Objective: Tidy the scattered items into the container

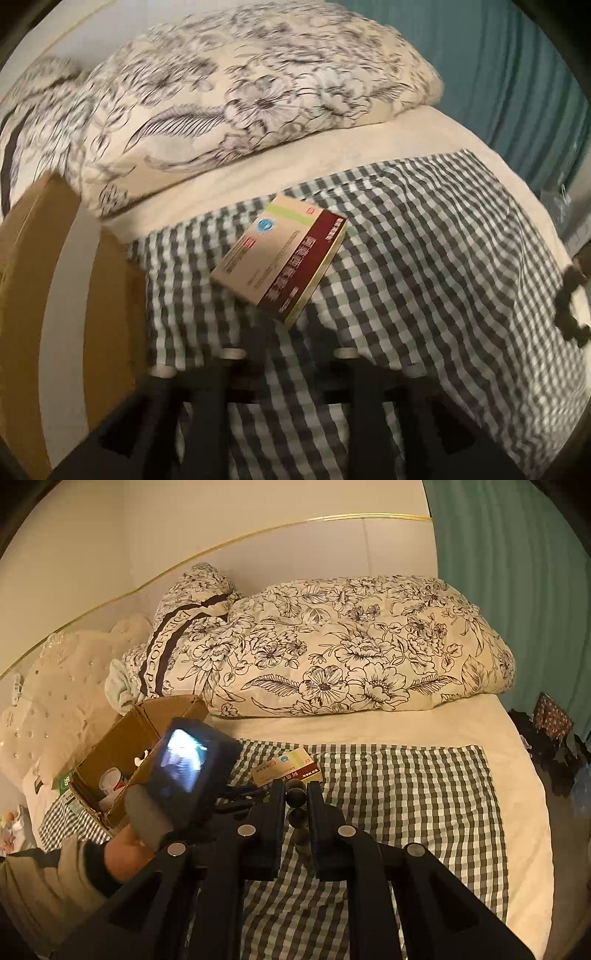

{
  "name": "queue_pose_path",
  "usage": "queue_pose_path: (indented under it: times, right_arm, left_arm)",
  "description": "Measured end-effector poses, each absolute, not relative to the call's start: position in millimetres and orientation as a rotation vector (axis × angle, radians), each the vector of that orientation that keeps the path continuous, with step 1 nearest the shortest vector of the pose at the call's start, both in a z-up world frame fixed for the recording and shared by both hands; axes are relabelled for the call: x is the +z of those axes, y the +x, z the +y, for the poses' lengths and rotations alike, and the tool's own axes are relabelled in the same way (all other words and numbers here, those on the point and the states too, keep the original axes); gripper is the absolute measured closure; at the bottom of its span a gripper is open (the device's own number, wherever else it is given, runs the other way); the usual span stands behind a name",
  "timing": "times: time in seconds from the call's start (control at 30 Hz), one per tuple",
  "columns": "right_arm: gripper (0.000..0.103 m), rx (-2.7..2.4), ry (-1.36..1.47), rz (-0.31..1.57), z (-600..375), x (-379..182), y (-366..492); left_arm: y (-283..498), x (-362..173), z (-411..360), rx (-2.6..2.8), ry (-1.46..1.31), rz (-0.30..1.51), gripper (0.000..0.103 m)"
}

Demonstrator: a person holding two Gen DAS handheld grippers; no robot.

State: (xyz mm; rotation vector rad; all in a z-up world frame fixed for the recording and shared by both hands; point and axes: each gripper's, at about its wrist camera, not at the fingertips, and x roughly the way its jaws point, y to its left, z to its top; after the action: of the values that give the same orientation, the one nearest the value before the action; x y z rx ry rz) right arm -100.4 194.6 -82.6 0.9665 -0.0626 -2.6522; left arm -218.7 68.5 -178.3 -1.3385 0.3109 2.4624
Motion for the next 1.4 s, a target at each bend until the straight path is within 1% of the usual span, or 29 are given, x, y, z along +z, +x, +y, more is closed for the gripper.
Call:
queue_pose_path:
  times: [0.03, 0.1, 0.17, 0.3, 0.33, 0.4, 0.47, 0.67, 1.17, 1.27, 1.4]
  right_arm:
    - [0.092, -2.652, 0.965, -0.063, 194.3, -82.8, -101.2]
    - [0.092, -2.651, 0.959, -0.067, 193.3, -82.9, -102.1]
    - [0.092, -2.645, 0.951, -0.075, 191.8, -82.3, -103.7]
    - [0.092, -2.637, 0.935, -0.063, 182.2, -79.7, -103.4]
    - [0.092, -2.633, 0.928, -0.056, 178.1, -78.2, -102.3]
    - [0.092, -2.627, 0.917, -0.038, 169.6, -74.7, -99.1]
    - [0.092, -2.618, 0.903, -0.015, 158.5, -69.6, -93.8]
    - [0.092, -2.563, 0.844, 0.009, 121.0, -51.7, -79.8]
    - [0.092, -2.402, 0.704, 0.14, -27.0, -5.0, -61.3]
    - [0.092, -2.38, 0.703, 0.16, -53.1, -5.8, -65.9]
    - [0.092, -2.346, 0.749, 0.185, -80.9, -21.2, -75.9]
  left_arm:
    - [-216.3, -174.2, 65.4, 2.467, -1.339, 0.272, 0.058]
    - [-199.0, -155.5, 57.4, 2.48, -1.285, 0.195, 0.056]
    - [-180.3, -136.3, 50.7, 2.516, -1.21, 0.176, 0.046]
    - [-153.2, -99.7, 23.4, 2.595, -1.112, 0.127, 0.044]
    - [-149.8, -94.1, 16.6, 2.604, -1.099, 0.113, 0.038]
    - [-142.8, -79.8, 0.2, 2.626, -1.074, 0.077, 0.031]
    - [-137.7, -68.0, -14.5, 2.66, -1.041, 0.05, 0.027]
    - [-120.0, -35.2, -75.7, 2.779, -0.98, -0.049, 0.026]
    - [-86.3, 1.6, -203.2, 2.997, -0.946, -0.086, 0.026]
    - [-83.9, 3.9, -220.6, 3.02, -0.949, -0.082, 0.026]
    - [-84.7, -0.9, -233.7, 3.027, -0.978, -0.065, 0.026]
